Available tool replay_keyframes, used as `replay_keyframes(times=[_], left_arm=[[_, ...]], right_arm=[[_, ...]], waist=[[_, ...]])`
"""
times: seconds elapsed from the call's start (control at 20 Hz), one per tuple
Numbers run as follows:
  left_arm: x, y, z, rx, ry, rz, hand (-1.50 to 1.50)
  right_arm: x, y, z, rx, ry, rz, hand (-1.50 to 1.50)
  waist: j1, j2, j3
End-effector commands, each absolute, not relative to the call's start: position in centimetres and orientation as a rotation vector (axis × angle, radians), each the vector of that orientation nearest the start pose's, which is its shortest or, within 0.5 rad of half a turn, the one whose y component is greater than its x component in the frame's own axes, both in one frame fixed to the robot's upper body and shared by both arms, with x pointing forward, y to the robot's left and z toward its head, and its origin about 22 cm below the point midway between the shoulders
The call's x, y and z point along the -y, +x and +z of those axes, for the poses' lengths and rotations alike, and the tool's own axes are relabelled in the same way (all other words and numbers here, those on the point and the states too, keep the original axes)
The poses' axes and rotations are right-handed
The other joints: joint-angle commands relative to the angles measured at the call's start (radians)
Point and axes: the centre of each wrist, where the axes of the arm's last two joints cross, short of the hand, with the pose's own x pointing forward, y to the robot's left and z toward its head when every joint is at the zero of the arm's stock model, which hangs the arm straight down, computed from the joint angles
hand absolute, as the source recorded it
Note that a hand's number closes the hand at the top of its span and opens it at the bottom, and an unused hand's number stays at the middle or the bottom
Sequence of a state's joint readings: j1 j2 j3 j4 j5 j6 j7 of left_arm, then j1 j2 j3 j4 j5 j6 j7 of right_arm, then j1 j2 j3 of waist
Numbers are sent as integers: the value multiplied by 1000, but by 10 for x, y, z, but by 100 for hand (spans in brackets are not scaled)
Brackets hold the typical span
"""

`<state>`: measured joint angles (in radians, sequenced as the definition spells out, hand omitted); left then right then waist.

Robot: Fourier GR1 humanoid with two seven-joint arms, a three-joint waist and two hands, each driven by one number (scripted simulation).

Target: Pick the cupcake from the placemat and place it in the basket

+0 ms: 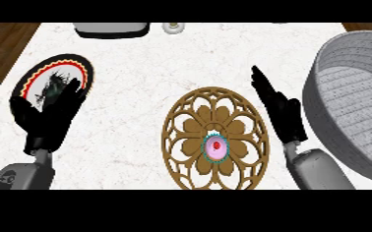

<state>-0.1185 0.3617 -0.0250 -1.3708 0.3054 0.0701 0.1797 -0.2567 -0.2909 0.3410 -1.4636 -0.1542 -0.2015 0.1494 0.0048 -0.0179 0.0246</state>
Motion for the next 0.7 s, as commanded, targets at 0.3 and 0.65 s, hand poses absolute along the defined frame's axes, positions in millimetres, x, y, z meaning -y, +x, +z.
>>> replay_keyframes(times=[0.3,0.65], left_arm=[[-321,282,35,1378,201,-64,0],[-322,294,48,1383,183,-86,0]], right_arm=[[243,302,128,1991,-266,657,150],[74,262,93,2157,-316,488,-150]], waist=[[-3,10,-32],[5,13,-27]])
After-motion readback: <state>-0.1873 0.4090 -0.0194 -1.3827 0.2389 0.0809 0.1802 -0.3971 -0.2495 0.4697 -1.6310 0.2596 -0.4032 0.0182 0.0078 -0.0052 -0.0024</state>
